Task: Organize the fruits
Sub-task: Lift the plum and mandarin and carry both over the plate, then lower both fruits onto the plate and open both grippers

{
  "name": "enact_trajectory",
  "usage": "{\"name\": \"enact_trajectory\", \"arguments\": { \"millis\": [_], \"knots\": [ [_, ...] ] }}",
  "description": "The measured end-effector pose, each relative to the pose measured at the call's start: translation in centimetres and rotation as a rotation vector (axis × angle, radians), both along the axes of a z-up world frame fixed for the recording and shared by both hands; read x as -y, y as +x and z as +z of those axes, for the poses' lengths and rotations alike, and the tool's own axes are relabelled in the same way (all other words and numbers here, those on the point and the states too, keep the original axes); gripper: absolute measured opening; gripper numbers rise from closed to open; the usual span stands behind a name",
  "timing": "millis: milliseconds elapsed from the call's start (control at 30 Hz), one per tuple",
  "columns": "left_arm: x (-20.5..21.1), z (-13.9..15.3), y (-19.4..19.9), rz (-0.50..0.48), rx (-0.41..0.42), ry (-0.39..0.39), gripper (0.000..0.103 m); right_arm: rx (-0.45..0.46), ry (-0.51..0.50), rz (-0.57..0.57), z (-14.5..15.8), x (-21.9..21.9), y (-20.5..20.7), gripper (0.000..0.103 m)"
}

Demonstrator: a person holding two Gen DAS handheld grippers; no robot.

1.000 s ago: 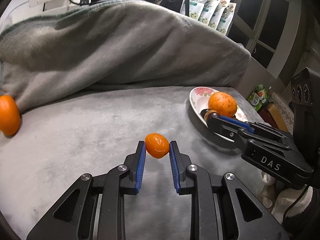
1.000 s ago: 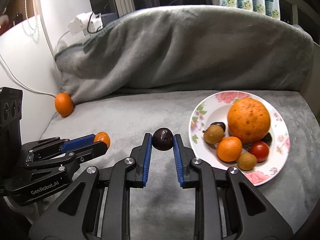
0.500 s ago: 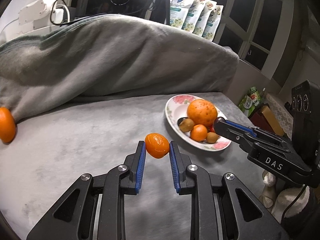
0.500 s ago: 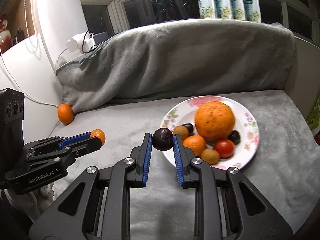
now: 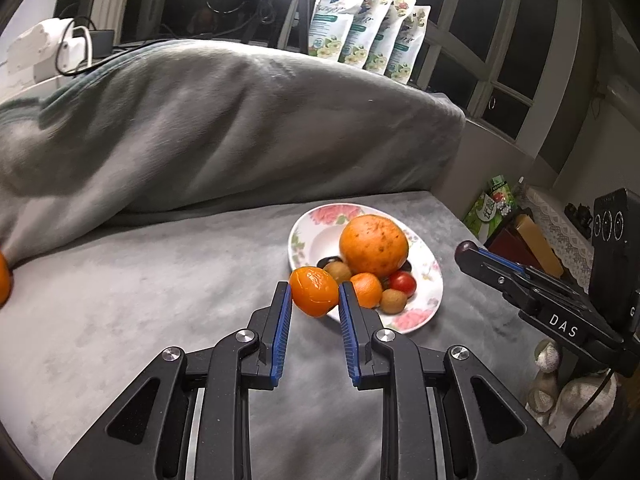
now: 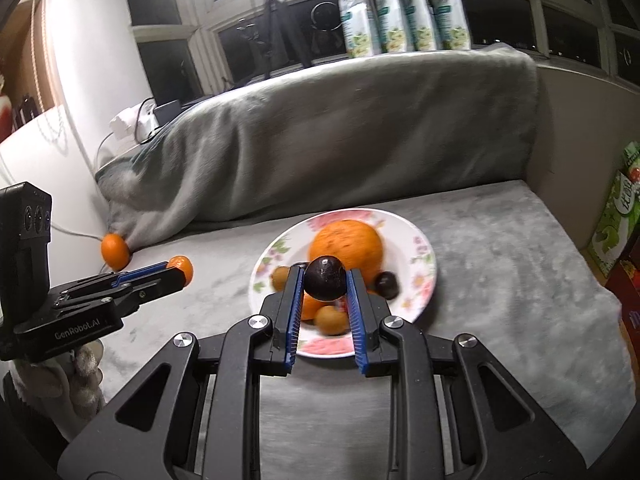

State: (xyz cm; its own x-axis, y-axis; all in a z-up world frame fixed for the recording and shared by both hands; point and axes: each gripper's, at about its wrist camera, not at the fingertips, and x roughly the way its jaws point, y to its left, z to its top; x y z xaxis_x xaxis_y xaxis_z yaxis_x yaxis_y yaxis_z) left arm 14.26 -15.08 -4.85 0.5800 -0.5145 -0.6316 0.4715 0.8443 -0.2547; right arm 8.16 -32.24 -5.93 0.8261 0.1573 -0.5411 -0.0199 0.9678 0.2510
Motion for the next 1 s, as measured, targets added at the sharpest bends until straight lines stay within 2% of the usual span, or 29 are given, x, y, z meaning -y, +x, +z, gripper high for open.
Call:
{"name": "enact_trajectory", "arguments": {
  "millis": [400,1000],
  "knots": [
    [2.6,-0.4,2.3,-0.006,-0.009,0.006,0.022,-0.020,0.015,-0.040,-1.3,3.9,1.0,0.023],
    [5.2,-2.1,5.8,-0.015,-0.044,0.045,0.022,-0.086,0.046,-0.011,-3.5,4.7,4.5,0.023]
  ]
}}
